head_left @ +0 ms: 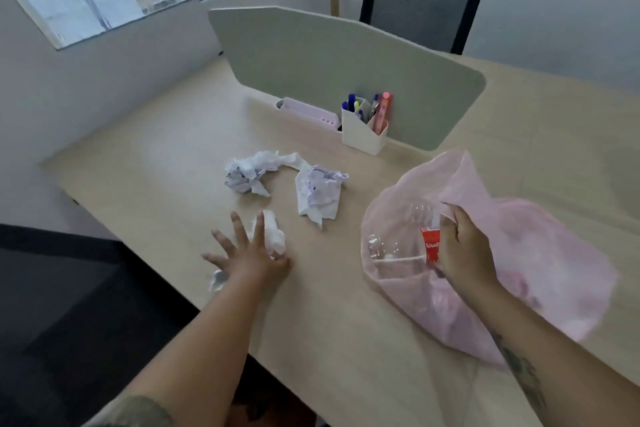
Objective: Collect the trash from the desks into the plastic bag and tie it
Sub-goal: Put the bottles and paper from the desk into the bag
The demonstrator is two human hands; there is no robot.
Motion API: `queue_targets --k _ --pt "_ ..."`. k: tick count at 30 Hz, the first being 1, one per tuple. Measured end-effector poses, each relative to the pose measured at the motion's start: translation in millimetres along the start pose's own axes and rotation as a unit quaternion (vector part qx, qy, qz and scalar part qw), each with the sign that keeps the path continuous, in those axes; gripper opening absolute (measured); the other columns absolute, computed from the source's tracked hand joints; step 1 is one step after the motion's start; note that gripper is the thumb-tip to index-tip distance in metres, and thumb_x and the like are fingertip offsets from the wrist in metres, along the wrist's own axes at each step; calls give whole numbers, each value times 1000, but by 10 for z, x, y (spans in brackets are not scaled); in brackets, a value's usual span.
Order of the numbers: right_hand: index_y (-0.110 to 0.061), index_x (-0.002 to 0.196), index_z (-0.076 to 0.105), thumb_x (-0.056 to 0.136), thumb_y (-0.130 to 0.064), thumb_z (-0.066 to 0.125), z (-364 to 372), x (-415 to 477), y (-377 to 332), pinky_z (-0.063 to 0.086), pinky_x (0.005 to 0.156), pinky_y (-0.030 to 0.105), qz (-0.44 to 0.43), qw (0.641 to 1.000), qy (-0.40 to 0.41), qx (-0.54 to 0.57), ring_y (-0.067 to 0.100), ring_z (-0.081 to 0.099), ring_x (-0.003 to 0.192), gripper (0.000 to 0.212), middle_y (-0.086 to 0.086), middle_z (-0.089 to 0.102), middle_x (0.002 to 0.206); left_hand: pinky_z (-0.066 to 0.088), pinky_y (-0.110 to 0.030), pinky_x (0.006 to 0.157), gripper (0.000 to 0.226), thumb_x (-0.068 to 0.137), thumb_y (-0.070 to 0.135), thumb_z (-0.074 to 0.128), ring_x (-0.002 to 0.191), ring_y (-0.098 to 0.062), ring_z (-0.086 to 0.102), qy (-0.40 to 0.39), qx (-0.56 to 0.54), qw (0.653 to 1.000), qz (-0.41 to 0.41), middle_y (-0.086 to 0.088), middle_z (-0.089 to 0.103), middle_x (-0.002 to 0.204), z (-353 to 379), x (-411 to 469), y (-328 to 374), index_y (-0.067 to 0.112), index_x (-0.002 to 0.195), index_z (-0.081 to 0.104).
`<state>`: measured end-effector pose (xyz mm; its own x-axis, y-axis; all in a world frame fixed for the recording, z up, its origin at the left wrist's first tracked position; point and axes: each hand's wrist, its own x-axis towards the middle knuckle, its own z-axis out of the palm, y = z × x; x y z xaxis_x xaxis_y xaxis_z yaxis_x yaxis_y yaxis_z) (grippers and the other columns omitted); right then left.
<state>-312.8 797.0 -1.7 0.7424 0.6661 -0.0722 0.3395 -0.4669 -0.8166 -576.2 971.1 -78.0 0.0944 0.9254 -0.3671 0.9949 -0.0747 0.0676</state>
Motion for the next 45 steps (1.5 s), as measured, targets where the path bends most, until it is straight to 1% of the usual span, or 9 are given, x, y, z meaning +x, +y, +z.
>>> queue_targets --k 8,12,18,24,27,30,35,40,45 --pt "-30 126 52 97 -29 33 449 177 17 47 82 41 39 996 21 -73 34 58 101 34 8 66 114 31 -38 83 46 80 53 62 107 -29 47 71 -81 988 112 -2 45 123 151 365 -166 30 116 47" --pt "-19 129 51 100 -27 35 220 276 39 43 81 42 56 986 97 -124 40 57 106 34 17 64 119 49 -36 73 39 73 37 70 88 -31 59 42 -238 929 281 0 48 112 55 325 298 29 106 50" --pt "-18 131 49 101 -36 28 -247 320 196 50 83 45 70 970 154 -174 39 59 101 41 13 64 119 52 -40 72 42 74 39 58 90 -30 58 12 -209 834 511 -5 52 114 -160 -45 1634 29 114 51" --pt "-23 124 49 101 -35 30 -638 339 223 49 73 44 46 967 164 -192 38 59 87 32 11 67 97 11 -55 114 97 70 77 59 146 -35 5 -46 -45 825 561 0 -7 163 -71 -353 2450 55 147 4" --pt "-28 124 48 101 -36 30 -726 338 256 50 72 45 51 967 161 -190 38 59 84 30 10 66 91 18 -52 115 94 71 79 51 144 -34 16 30 -112 789 603 -4 9 162 -93 -236 2303 45 150 13" --pt "-30 128 45 101 -38 29 -678 332 330 50 71 43 47 969 148 -195 38 61 84 32 9 68 94 28 -47 108 69 81 68 47 129 -34 41 198 -217 798 526 -10 41 142 3 156 1979 28 135 36" --pt "-30 128 45 98 -53 19 -513 311 434 48 66 41 7 959 131 -250 39 63 79 46 13 70 90 13 -62 109 86 75 81 45 144 -38 2 97 -109 979 141 1 -14 160 2 904 1455 56 144 2" --pt "-31 129 45 97 -56 14 -433 303 487 44 65 40 8 946 108 -306 39 65 82 51 14 70 88 38 -42 92 75 75 60 68 117 -35 44 32 -107 983 148 -8 37 139 -20 1295 1325 46 138 31" --pt "-28 125 46 94 -60 9 -423 296 475 43 61 39 20 950 124 -285 37 63 77 58 13 68 84 48 -33 83 59 71 29 79 100 -29 56 -38 -304 933 189 -5 39 113 13 1119 1313 29 119 46"
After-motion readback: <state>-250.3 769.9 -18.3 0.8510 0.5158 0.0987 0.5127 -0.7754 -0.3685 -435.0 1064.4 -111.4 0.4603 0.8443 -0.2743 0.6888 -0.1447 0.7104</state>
